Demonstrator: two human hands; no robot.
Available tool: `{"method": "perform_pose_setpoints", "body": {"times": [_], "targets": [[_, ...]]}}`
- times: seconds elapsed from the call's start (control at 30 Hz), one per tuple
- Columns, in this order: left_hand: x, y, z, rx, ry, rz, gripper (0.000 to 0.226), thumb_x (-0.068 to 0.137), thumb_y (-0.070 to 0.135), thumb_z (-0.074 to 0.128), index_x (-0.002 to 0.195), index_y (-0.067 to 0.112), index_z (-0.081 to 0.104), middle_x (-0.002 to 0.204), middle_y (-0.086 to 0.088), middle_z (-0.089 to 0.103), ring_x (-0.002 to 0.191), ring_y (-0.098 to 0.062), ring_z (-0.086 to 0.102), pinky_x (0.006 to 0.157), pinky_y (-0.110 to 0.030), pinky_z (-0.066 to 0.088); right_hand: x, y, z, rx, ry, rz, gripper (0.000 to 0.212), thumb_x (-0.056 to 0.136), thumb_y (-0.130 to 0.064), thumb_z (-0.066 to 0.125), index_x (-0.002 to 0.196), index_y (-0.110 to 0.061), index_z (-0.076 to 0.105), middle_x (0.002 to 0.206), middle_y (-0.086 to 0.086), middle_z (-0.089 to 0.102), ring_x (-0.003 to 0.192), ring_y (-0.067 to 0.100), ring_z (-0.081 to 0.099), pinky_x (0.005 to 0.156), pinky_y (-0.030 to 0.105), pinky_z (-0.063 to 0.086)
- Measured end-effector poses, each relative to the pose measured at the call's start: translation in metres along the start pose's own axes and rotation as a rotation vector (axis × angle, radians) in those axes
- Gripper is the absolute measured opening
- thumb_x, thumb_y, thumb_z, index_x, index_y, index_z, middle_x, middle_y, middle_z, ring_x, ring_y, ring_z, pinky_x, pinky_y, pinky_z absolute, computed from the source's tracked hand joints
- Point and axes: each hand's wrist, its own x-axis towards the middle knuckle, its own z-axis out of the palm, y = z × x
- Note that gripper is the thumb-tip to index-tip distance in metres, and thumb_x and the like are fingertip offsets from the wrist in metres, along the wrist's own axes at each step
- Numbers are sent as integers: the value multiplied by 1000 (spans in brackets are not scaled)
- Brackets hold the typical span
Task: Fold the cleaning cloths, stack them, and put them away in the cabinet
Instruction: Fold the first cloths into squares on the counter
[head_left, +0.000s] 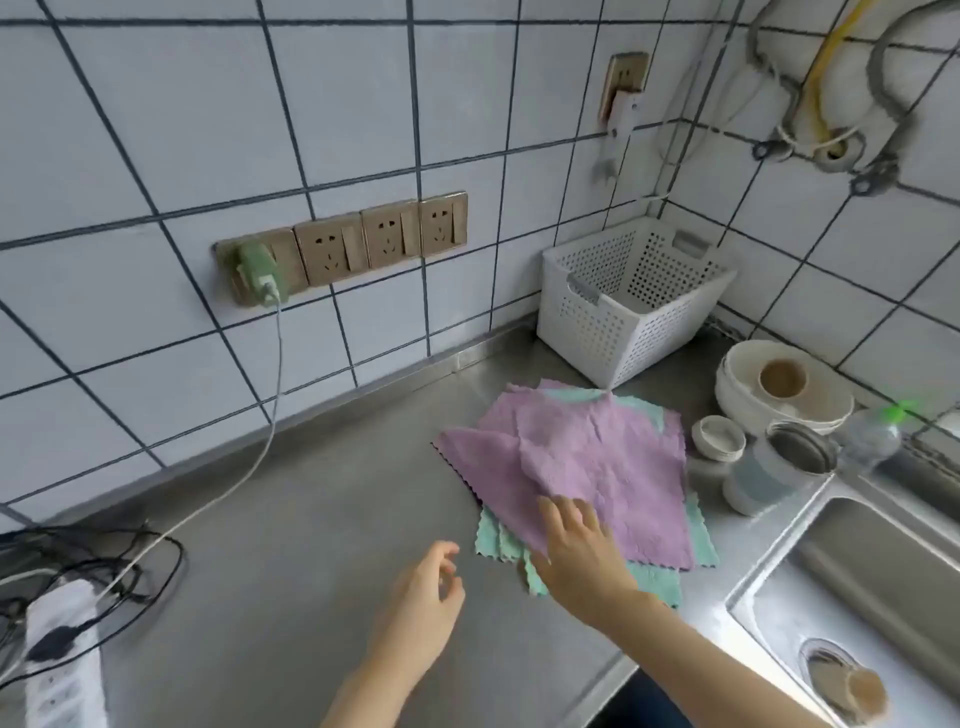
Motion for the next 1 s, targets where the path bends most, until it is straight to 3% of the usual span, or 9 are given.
{"method": "perform_pose_setpoints", "body": {"times": [0.13, 0.3, 0.4, 0.57, 0.7, 0.73, 0.87, 0.93, 1.0], "targets": [[51, 47, 66, 87, -58, 28, 48, 91, 22, 51, 136, 30, 39, 132, 11, 45, 122, -12, 45, 98, -25, 38, 40, 69, 24, 1, -142, 96, 84, 44, -20, 82, 120, -10, 49, 124, 12, 44, 103, 43, 56, 58, 48, 55], [102, 76, 122, 232, -110, -31, 70, 83, 23, 59, 145, 22, 26, 145, 3, 37, 130, -20, 41, 102, -31, 38, 66, 117, 42, -108, -220, -15, 111, 22, -17, 84, 126, -10, 43, 130, 17, 50, 105, 47, 56, 56, 51, 50], [115, 82, 148, 239, -123, -70, 69, 75, 28, 56, 139, 19, 30, 134, -7, 41, 120, -30, 48, 91, -35, 45, 75, 130, 39, -119, -248, -78, 102, 32, -16, 85, 126, -11, 45, 133, 15, 48, 106, 45, 58, 56, 53, 52], [141, 89, 171, 182, -183, -27, 103, 71, 34, 69, 150, 16, 6, 155, -10, 16, 144, -25, 18, 112, -35, 31, 103, 167, 32, -98, -209, -92, 95, 42, -11, 87, 128, -8, 46, 135, 14, 52, 108, 45, 59, 58, 56, 54], [154, 107, 175, 198, -82, -41, 106, 69, 49, 72, 149, 12, 12, 145, -13, 32, 133, -27, 35, 101, -31, 40, 114, 187, 8, 6, -205, -236, 75, 81, 0, 51, 148, -10, 19, 159, 5, 11, 142, 34, 21, 100, 48, 43], [154, 112, 175, 207, -73, -56, 109, 68, 52, 72, 149, 11, 11, 142, -12, 34, 129, -27, 38, 97, -30, 42, 116, 191, 3, 45, -224, -235, 70, 83, -1, 47, 147, -10, 21, 157, 5, 15, 141, 30, 24, 102, 41, 42], [153, 126, 182, 260, -83, -182, 128, 62, 70, 64, 148, 19, -16, 154, -15, 17, 138, -31, 29, 103, -42, 41, 123, 187, -25, 111, -159, -209, 29, 86, -8, 47, 113, -14, 53, 116, 4, 60, 97, 29, 61, 72, 36, 49], [156, 137, 181, 201, 8, -168, 126, 61, 76, 59, 145, 28, -21, 159, -10, 9, 140, -29, 29, 100, -46, 44, 124, 181, -37, 127, -95, -207, 23, 85, -8, 46, 105, -14, 54, 104, 5, 64, 87, 32, 62, 67, 35, 46], [163, 150, 174, 113, 119, -103, 106, 71, 67, 59, 146, 35, -8, 160, -4, 10, 128, -28, 48, 82, -42, 53, 126, 177, -49, 186, -14, -211, 19, 84, -7, 48, 100, -14, 54, 97, 5, 64, 82, 34, 60, 63, 35, 46]]}}
